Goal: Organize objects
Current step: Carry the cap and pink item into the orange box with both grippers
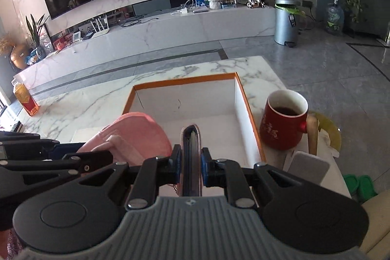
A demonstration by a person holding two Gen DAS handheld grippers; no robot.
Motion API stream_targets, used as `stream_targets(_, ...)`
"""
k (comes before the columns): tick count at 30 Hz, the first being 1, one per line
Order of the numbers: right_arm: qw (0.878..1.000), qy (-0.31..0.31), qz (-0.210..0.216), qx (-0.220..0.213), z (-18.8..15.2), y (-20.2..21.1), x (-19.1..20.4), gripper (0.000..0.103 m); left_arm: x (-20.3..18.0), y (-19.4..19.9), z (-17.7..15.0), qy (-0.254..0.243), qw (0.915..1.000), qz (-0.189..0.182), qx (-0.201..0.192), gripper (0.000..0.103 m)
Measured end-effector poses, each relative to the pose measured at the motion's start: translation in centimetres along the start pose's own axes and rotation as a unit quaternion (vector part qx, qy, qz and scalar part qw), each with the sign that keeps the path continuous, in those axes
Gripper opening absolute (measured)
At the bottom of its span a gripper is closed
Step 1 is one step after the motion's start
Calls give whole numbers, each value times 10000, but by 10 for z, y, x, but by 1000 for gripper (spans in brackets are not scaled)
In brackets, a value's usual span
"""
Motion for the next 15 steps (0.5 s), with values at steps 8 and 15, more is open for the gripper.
stream_targets(8,9986,-415,246,215,-29,-32,-10,16,-13,-23,-21,-573,9970,272,450,22)
stream_targets(15,9956,-529,411,653,-52,-40,-18,16,-22,-33,-37,-919,9927,255,744,22)
Point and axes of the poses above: each gripper's, at about its wrist camera, not at the fingertips, and y roughly against the way its jaws point, x to its left, z to its top, the point moved 8 cm from there along -y, roughly the way its jaws point, and after that the axes turned 13 degrees about -x, right-handed, at the moved point
